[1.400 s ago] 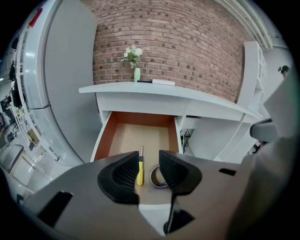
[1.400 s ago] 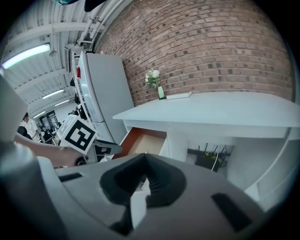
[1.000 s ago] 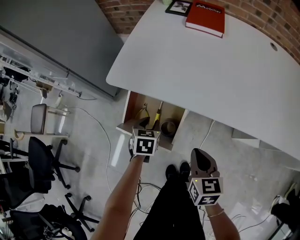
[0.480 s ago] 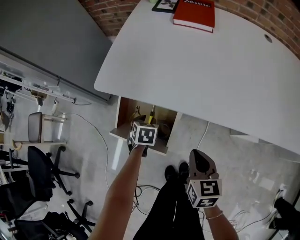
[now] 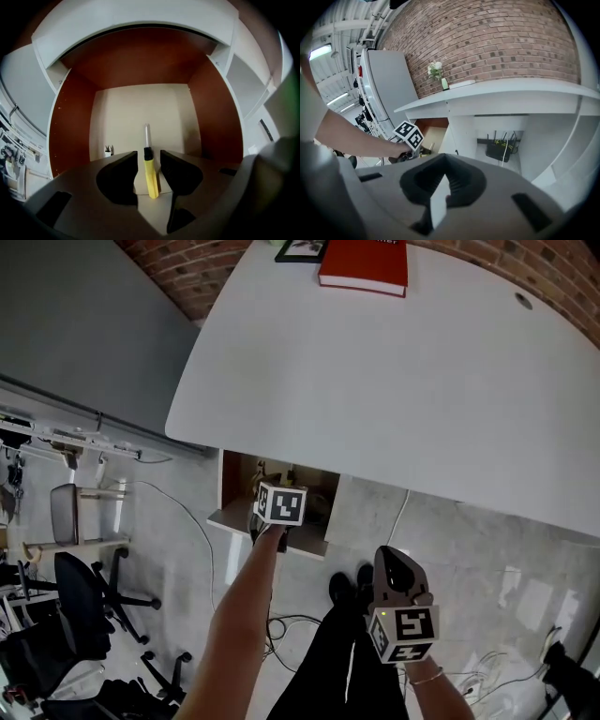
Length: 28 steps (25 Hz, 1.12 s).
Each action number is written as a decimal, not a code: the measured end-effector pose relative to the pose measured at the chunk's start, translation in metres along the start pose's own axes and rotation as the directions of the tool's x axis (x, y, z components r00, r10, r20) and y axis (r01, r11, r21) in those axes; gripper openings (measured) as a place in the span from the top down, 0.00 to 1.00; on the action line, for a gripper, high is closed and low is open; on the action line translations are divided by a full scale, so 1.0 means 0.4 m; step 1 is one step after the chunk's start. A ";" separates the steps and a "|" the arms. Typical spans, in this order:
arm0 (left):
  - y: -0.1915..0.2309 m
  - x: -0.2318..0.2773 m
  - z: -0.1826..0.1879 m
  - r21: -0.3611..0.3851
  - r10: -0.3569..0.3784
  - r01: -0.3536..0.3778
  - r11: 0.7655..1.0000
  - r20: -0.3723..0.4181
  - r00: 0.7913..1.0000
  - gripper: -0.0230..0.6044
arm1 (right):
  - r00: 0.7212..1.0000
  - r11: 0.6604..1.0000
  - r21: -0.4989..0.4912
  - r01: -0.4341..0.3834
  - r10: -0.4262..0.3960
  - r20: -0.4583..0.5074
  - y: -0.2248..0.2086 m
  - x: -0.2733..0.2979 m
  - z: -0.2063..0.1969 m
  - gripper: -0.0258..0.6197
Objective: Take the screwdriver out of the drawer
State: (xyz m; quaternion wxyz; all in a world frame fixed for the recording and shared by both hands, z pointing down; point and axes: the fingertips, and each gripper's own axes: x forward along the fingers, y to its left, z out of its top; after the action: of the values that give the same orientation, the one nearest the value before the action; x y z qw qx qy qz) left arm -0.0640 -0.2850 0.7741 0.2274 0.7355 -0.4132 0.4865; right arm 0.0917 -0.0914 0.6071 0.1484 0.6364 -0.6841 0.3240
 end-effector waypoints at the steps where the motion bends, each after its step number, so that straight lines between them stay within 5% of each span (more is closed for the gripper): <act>1: -0.001 0.008 -0.002 0.003 0.000 0.000 1.000 -0.008 1.000 0.73 | 1.000 1.000 -0.005 0.003 -0.003 -0.001 -0.002 0.002 -0.002 0.96; 11: -0.007 0.078 -0.031 -0.010 -0.018 0.017 1.000 -0.073 0.997 0.75 | 0.999 0.999 0.023 0.027 -0.027 -0.025 -0.026 0.013 -0.023 0.96; 28: -0.022 0.086 -0.026 -0.008 -0.076 0.076 0.997 -0.064 0.995 0.85 | 0.998 0.999 0.023 0.025 -0.024 -0.050 -0.029 0.028 -0.033 0.96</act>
State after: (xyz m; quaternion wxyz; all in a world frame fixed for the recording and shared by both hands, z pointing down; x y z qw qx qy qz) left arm -0.0558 -0.2858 0.8102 0.2610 0.7340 -0.3787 0.4997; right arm 0.0983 -0.0915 0.6269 0.1617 0.6381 -0.6687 0.3458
